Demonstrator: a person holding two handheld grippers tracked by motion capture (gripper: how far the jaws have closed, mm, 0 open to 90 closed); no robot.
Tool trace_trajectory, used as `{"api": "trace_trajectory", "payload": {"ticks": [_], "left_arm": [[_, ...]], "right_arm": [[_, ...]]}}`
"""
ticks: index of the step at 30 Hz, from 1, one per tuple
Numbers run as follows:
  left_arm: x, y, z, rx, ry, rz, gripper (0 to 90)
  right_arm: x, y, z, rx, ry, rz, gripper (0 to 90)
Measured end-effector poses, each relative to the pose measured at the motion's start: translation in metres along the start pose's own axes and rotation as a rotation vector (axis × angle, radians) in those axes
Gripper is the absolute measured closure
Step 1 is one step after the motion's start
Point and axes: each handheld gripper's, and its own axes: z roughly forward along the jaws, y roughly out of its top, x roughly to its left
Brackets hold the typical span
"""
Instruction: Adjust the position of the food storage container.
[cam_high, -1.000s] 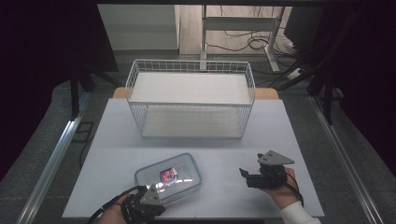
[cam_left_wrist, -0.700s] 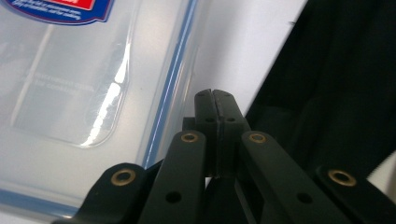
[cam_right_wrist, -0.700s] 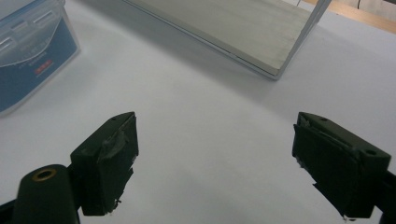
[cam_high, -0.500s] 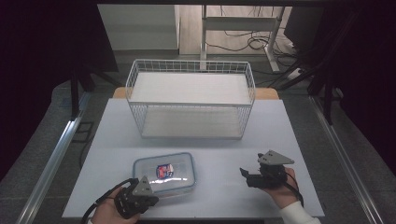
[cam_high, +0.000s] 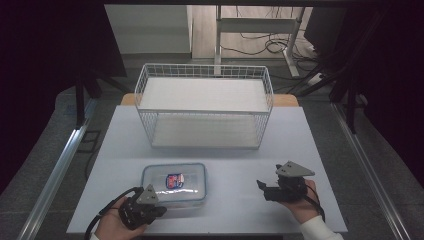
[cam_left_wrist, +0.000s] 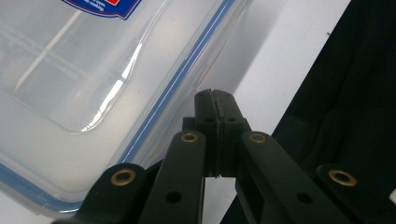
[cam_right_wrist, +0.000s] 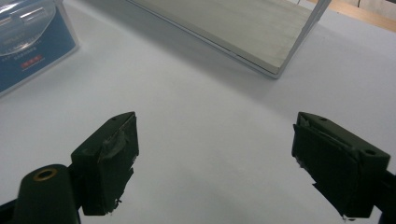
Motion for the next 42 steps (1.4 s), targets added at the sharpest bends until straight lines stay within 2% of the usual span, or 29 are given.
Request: {"api": "trace_trajectory", "payload": {"ticks": [3, 5, 8, 11, 14, 15, 16, 17, 20, 23, 25, 28, 30, 36, 42], "left_arm": [[-0.002, 0.001, -0.009, -0.03, 0.009, 0.009, 90.0], [-0.001, 0.001, -0.022, -0.074, 0.002, 0.004, 89.9], [0.007, -0.002, -0.041, -0.154, 0.008, -0.044, 90.0], [0.023, -0.01, -0.054, -0.19, 0.067, -0.115, 89.9], [0.04, -0.021, -0.058, -0.179, 0.134, -0.185, 89.9], [0.04, -0.021, -0.058, -0.179, 0.134, -0.185, 89.9], [0.051, -0.029, -0.056, -0.168, 0.165, -0.237, 90.0], [0.057, -0.033, -0.053, -0.159, 0.172, -0.26, 90.0], [0.073, -0.041, -0.041, -0.133, 0.166, -0.33, 90.0], [0.084, -0.043, -0.027, -0.075, 0.152, -0.363, 90.0], [0.088, -0.043, -0.02, -0.068, 0.101, -0.384, 90.0], [0.087, -0.037, -0.016, -0.063, 0.081, -0.374, 90.0], [0.085, -0.034, -0.014, -0.049, 0.107, -0.365, 89.8], [0.089, -0.035, -0.011, -0.074, 0.077, -0.403, 89.8], [0.084, -0.022, -0.002, -0.081, 0.071, -0.378, 89.8]], "right_arm": [[0.0, 0.0, 0.0, -0.002, -0.001, -0.001, 14.9], [0.0, 0.0, -0.001, -0.002, -0.002, -0.001, 14.9], [0.0, 0.0, 0.0, -0.001, -0.005, 0.001, 14.9], [-0.001, 0.0, 0.0, 0.0, -0.006, 0.001, 14.9], [0.0, 0.0, 0.0, 0.0, -0.005, 0.0, 14.9], [0.0, 0.0, 0.0, 0.002, -0.005, 0.0, 14.9], [0.0, 0.0, 0.001, 0.002, -0.005, 0.0, 14.9], [0.0, 0.0, 0.001, 0.002, -0.005, 0.0, 14.9], [0.0, 0.0, 0.001, 0.002, -0.005, -0.002, 14.9], [0.0, 0.0, 0.001, 0.002, -0.007, -0.009, 15.0], [0.0, 0.0, 0.001, 0.003, -0.007, -0.01, 15.0], [0.0, 0.0, 0.001, 0.003, -0.009, -0.01, 15.1], [0.0, 0.0, 0.001, 0.005, -0.01, -0.009, 15.1], [0.0, 0.0, 0.002, 0.007, -0.012, -0.007, 15.2], [0.001, 0.0, 0.003, 0.011, -0.01, -0.008, 15.2]]}}
